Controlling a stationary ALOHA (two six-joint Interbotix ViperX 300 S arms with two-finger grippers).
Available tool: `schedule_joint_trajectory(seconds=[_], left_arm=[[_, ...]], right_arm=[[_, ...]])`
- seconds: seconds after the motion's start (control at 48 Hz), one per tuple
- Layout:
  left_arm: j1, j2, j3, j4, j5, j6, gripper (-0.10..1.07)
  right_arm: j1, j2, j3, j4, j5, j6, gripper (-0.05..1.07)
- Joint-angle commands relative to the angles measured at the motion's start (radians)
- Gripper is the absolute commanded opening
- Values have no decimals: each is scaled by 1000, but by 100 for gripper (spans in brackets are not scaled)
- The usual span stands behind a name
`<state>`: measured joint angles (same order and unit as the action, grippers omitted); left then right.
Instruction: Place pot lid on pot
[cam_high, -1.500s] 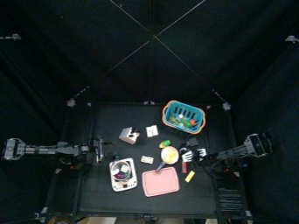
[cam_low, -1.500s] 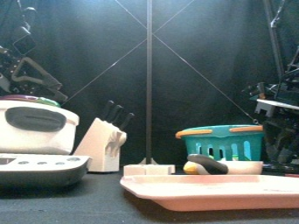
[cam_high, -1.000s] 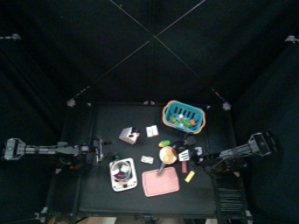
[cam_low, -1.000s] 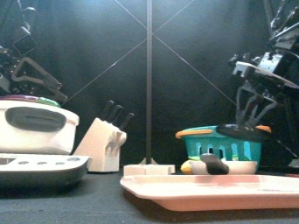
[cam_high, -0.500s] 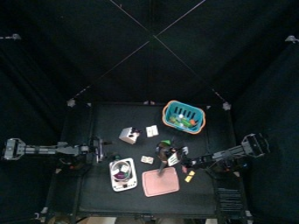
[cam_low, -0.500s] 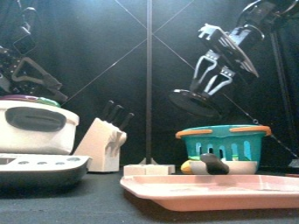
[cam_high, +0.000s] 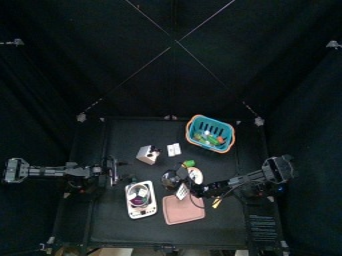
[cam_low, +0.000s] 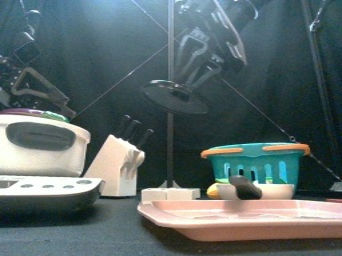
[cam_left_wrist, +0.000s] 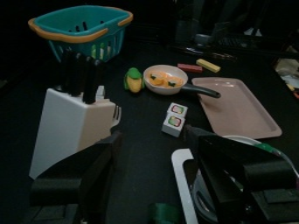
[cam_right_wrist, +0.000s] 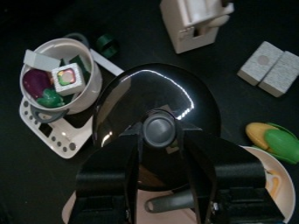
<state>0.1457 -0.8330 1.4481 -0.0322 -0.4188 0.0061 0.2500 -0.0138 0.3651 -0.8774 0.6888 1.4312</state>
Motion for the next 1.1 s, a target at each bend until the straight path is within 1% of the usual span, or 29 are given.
schedule_joint_trajectory(seconds=[0.0,0.25,0.417,0.604,0.75,0.854,0.958,1.083], left_arm=[[11,3,-11,-6,-3,0,94],[15,3,-8,-12,-2,2,94],[15,3,-9,-12,-2,2,94],[15,3,-6,-14,-2,2,94],[15,2,-6,-14,-2,3,94],[15,3,-5,-12,-2,3,94],[15,2,-3,-12,-2,3,94],[15,3,-2,-12,-2,3,94]], right_arm=[[-2,31,-101,18,-11,-74,54],[-5,184,-331,94,-51,-278,54],[-5,307,-491,196,-48,-436,54],[-9,407,-641,331,0,-641,54],[-25,466,-741,399,48,-759,54],[-37,500,-793,411,94,-798,54],[-52,523,-831,405,130,-802,54],[-64,534,-839,399,147,-804,54]])
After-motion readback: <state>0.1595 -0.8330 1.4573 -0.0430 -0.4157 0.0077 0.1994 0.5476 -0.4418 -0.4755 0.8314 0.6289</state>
